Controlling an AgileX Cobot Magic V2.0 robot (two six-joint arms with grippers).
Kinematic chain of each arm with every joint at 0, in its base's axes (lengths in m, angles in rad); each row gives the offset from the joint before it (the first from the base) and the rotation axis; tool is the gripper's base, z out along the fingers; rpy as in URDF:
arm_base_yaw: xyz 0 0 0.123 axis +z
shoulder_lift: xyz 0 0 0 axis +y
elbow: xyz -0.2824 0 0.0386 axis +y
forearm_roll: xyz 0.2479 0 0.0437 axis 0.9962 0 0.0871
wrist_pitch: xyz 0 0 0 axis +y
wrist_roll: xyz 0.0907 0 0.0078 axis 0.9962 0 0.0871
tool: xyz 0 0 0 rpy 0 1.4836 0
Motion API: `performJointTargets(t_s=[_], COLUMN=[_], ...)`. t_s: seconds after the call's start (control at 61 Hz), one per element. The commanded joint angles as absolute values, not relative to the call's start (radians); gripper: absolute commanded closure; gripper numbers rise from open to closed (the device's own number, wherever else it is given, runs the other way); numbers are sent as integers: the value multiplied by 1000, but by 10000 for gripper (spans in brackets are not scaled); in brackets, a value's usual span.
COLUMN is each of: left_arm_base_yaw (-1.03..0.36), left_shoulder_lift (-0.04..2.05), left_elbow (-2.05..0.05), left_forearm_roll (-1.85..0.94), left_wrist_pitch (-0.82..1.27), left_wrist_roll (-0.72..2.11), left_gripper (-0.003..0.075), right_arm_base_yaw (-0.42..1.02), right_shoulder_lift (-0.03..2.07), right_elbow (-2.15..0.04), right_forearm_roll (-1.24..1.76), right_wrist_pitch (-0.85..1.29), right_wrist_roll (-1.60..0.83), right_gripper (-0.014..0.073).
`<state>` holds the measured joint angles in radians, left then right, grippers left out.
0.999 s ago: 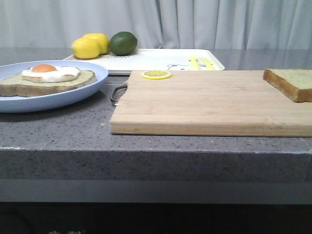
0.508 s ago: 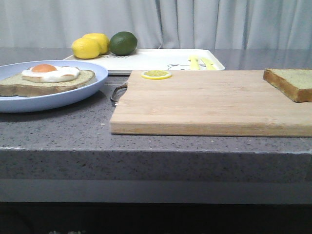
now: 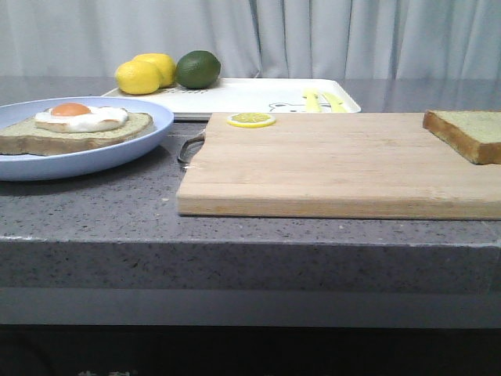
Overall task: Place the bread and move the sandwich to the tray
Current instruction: 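Move the right gripper above the plain bread slice on the cutting board, then lower the right gripper and grasp the bread slice by its edge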
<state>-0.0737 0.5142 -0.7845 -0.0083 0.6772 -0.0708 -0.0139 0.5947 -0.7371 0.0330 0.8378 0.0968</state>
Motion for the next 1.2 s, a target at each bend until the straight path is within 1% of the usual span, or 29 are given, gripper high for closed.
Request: performJointTargets(t_s=[0.0, 0.049, 0.131, 0.213, 0.262, 0.344, 0.41, 0.786, 0.983, 1.065, 1.18], left_arm_base_yaw=[-84, -84, -84, -84, -84, -84, -84, -84, -98, -135, -231], left_shoulder_lift=[525, 525, 525, 525, 525, 525, 525, 525, 548, 566, 590], left_elbow=[-811, -811, -811, -811, -811, -811, -811, -811, -823, -842, -856], left_forearm_roll=[-18, -18, -18, -18, -18, -18, -18, -18, -21, -45, -38], left_wrist_pitch=[600, 600, 600, 600, 600, 600, 596, 589, 565, 565, 563], left_wrist_roll=[-74, -74, -74, -74, -74, -74, -74, -74, -65, -25, -17], left_gripper=[739, 737, 698, 591, 493, 372, 332, 332, 332, 332, 332], right_arm_base_yaw=[-19, -19, -19, -19, -19, -19, -19, -19, -21, -43, -119], right_shoulder_lift=[612, 615, 618, 618, 618, 618, 618, 627, 715, 770, 856], right_elbow=[-769, -769, -769, -769, -769, -769, -769, -777, -875, -918, -987], right_forearm_roll=[24, 24, 24, 24, 24, 24, 24, 51, 46, 44, 44], right_wrist_pitch=[780, 780, 780, 778, 778, 776, 772, 774, 895, 940, 1017], right_wrist_roll=[92, 92, 92, 91, 91, 91, 91, 91, 91, 91, 91], right_gripper=[582, 523, 378, 220, 139, 55, 44, 44, 44, 44, 44])
